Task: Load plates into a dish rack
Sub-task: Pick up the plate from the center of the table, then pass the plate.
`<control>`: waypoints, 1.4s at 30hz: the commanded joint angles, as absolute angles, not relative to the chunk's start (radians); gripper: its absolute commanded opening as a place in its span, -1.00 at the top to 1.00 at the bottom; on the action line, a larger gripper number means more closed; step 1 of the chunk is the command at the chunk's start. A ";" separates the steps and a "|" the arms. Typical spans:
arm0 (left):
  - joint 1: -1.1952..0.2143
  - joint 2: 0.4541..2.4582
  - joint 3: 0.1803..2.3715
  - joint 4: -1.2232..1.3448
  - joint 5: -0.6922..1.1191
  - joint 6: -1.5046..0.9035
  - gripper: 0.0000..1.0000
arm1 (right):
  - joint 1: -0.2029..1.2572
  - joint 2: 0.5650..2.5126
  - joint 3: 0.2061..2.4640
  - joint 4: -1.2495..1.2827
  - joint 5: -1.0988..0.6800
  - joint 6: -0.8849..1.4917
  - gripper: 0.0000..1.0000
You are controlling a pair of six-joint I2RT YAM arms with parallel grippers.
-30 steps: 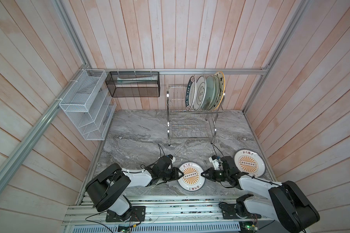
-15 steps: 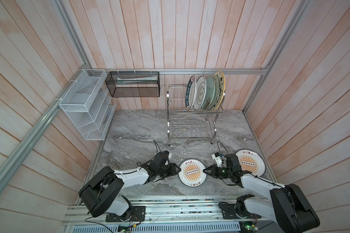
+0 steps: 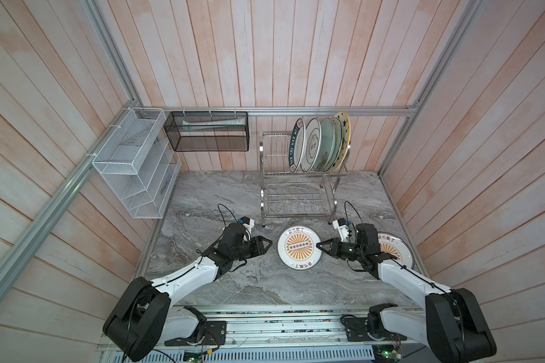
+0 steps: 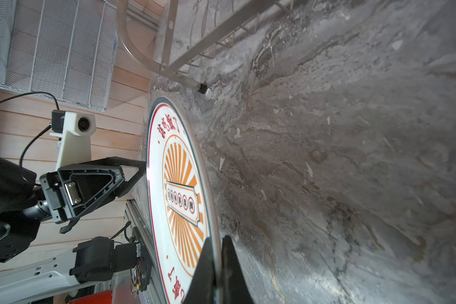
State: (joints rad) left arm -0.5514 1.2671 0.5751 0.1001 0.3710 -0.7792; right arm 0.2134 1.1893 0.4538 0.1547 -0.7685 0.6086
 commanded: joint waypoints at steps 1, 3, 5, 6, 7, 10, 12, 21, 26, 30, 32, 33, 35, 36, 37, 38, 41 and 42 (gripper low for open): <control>-0.548 1.239 0.595 0.120 0.399 -0.748 -0.06 | 0.209 1.196 0.523 0.219 -0.802 0.603 1.00; -0.547 1.229 0.576 0.179 0.424 -0.765 -0.06 | 0.209 1.203 0.540 0.251 -0.814 0.618 1.00; -0.548 1.226 0.560 0.234 0.446 -0.783 -0.06 | 0.209 1.211 0.558 0.274 -0.826 0.625 1.00; -0.546 1.223 0.558 0.249 0.449 -0.788 -0.06 | 0.210 1.213 0.566 0.283 -0.829 0.630 1.00; -0.547 1.221 0.559 0.258 0.449 -0.788 -0.06 | 0.209 1.214 0.572 0.287 -0.827 0.633 1.00; -0.547 1.217 0.565 0.276 0.450 -0.785 -0.06 | 0.210 1.217 0.586 0.309 -0.832 0.644 1.00; -0.548 1.221 0.574 0.280 0.447 -0.779 -0.06 | 0.213 1.217 0.588 0.332 -0.836 0.658 1.00; -0.548 1.277 0.593 0.360 0.482 -0.778 0.04 | 0.246 1.220 0.585 0.408 -0.824 0.706 1.00; -0.547 1.289 0.593 0.399 0.491 -0.789 0.16 | 0.280 1.228 0.592 0.429 -0.809 0.717 1.00; -0.548 1.283 0.589 0.421 0.493 -0.791 0.39 | 0.302 1.249 0.597 0.454 -0.802 0.732 1.00; -0.549 1.275 0.585 0.429 0.494 -0.792 0.52 | 0.320 1.266 0.602 0.463 -0.800 0.735 1.00; -0.549 1.271 0.584 0.430 0.489 -0.792 0.59 | 0.328 1.274 0.606 0.467 -0.800 0.733 1.00; -0.549 1.263 0.583 0.423 0.485 -0.789 0.71 | 0.337 1.286 0.610 0.473 -0.795 0.735 1.00; -0.549 1.259 0.584 0.420 0.483 -0.787 0.76 | 0.340 1.291 0.613 0.478 -0.794 0.739 1.00; -0.549 1.257 0.582 0.417 0.480 -0.786 0.80 | 0.341 1.293 0.613 0.480 -0.795 0.740 1.00; -0.549 1.252 0.582 0.416 0.479 -0.784 0.84 | 0.341 1.293 0.615 0.480 -0.793 0.741 1.00; -0.549 1.244 0.580 0.409 0.472 -0.781 0.94 | 0.344 1.287 0.619 0.476 -0.792 0.741 1.00; -0.548 1.241 0.579 0.409 0.470 -0.781 0.98 | 0.343 1.286 0.619 0.478 -0.793 0.742 1.00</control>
State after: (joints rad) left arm -0.5385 1.2575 0.5739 0.3965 0.4667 -0.8330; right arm 0.3313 1.2903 0.5819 0.4465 -0.7979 0.7219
